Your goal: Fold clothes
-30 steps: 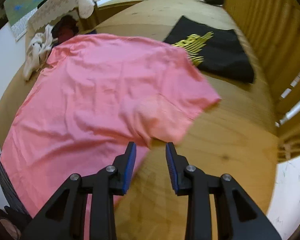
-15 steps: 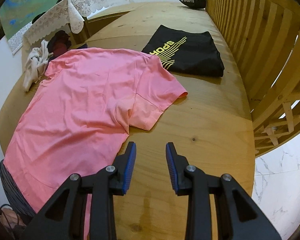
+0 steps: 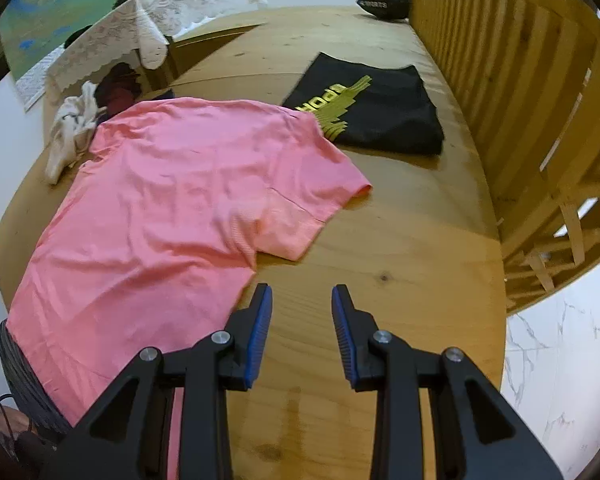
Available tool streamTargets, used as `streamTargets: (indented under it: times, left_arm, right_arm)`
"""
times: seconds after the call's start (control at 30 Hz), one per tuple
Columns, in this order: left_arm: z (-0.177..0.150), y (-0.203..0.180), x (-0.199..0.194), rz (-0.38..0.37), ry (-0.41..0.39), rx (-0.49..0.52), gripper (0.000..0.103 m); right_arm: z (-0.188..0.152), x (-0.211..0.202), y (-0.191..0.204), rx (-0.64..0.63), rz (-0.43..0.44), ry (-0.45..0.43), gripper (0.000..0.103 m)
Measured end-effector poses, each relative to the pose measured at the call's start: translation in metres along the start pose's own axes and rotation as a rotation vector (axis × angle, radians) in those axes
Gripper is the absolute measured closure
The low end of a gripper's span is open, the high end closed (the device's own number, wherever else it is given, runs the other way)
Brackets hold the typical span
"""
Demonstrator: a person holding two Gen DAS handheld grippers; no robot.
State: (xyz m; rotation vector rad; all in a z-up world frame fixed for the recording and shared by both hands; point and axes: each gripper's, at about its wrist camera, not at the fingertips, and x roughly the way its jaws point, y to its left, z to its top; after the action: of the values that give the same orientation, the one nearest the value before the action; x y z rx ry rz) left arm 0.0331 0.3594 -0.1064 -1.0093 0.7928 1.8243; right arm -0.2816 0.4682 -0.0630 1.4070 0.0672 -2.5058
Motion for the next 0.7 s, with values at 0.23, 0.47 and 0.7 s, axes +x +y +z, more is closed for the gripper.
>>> streamTargets:
  times: [0.23,0.47,0.7]
  left_arm:
    - [-0.002,0.011,-0.018,-0.082,-0.079,-0.093,0.085]
    - [-0.007,0.041,-0.034,-0.141,-0.161,-0.232,0.085]
    - [-0.018,0.016,-0.039,-0.04,-0.135,-0.187,0.037]
  right_arm:
    - [0.006,0.006,-0.033,0.092,0.018,-0.002,0.072]
    - [0.027,0.039,-0.056,0.246,0.087,0.005,0.052]
    - [0.033,0.07,-0.047,0.254,0.116,0.052,0.052]
